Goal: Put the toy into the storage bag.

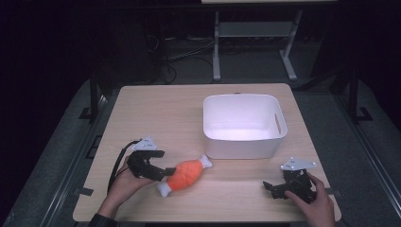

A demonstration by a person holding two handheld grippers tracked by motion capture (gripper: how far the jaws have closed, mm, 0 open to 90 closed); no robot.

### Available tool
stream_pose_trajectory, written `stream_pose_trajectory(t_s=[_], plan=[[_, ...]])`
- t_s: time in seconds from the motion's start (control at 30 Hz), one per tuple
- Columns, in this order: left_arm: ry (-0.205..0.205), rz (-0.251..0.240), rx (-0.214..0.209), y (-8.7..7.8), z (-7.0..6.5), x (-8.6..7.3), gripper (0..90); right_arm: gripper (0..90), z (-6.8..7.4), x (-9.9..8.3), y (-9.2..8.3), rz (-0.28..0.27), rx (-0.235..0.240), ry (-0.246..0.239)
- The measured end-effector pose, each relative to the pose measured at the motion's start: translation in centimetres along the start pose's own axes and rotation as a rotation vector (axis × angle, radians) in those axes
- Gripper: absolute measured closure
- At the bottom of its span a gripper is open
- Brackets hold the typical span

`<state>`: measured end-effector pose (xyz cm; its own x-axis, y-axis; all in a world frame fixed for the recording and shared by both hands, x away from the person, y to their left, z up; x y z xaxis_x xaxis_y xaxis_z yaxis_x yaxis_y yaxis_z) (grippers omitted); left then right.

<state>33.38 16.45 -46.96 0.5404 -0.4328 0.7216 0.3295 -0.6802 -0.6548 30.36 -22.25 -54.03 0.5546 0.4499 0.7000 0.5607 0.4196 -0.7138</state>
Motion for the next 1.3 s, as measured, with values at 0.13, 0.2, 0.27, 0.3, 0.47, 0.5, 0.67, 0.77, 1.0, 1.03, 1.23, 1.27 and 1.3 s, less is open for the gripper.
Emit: stream_pose_trajectory(t_s=[0.13,0.2,0.27,0.3,0.47,0.5,0.67,0.77,1.0,1.03,1.23,1.27,1.3], plan=[[0.003,-0.005,-0.024,0.7,-0.3,0.5,13.3,0.0,0.0,0.0,0.0,0.000,0.000,0.000],[0.007,-0.005,-0.036,1.3,-0.6,0.8,13.2,0.0,0.0,0.0,0.0,0.000,0.000,0.000],[0.008,-0.001,-0.047,1.9,-0.8,0.9,13.3,0.0,0.0,0.0,0.0,0.000,0.000,0.000],[0.008,0.004,-0.051,2.2,-1.0,0.9,13.3,0.0,0.0,0.0,0.0,0.000,0.000,0.000],[0.010,0.027,-0.068,3.5,-1.2,0.7,13.3,0.0,0.0,0.0,0.0,0.000,0.000,0.000],[0.010,0.034,-0.069,3.7,-1.2,0.6,13.2,0.0,0.0,0.0,0.0,0.000,0.000,0.000],[0.021,0.054,-0.074,4.3,-1.2,0.3,13.2,0.0,0.0,0.0,0.0,0.000,0.000,0.000],[0.021,0.061,-0.077,4.5,-1.2,0.2,13.2,0.0,0.0,0.0,0.0,0.000,0.000,0.000],[0.007,0.067,-0.092,4.9,-1.2,-0.3,13.3,0.0,0.0,0.0,0.0,0.000,0.000,0.000],[0.004,0.069,-0.096,5.0,-1.3,-0.4,13.3,0.0,0.0,0.0,0.0,0.000,0.000,0.000],[0.012,0.090,-0.109,5.4,-1.7,-0.8,13.3,0.0,0.0,0.0,0.0,0.000,0.000,0.000],[0.018,0.096,-0.106,5.5,-1.8,-0.9,13.3,0.0,0.0,0.0,0.0,0.000,0.000,0.000],[0.026,0.104,-0.105,5.6,-1.9,-1.0,13.3,0.0,0.0,0.0,0.0,0.000,0.000,0.000]])
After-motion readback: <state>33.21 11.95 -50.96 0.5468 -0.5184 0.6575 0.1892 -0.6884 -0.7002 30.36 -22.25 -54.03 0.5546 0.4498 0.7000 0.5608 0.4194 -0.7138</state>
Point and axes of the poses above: each handheld gripper's, and its own axes: y roughly forward along the jaws, x roughly out of its top, z roughly to its left, the point moved 8 cm from there along y, roughly forward along the jaws, and after that the axes turned 4 degrees about -y, right-handed, at the moved point
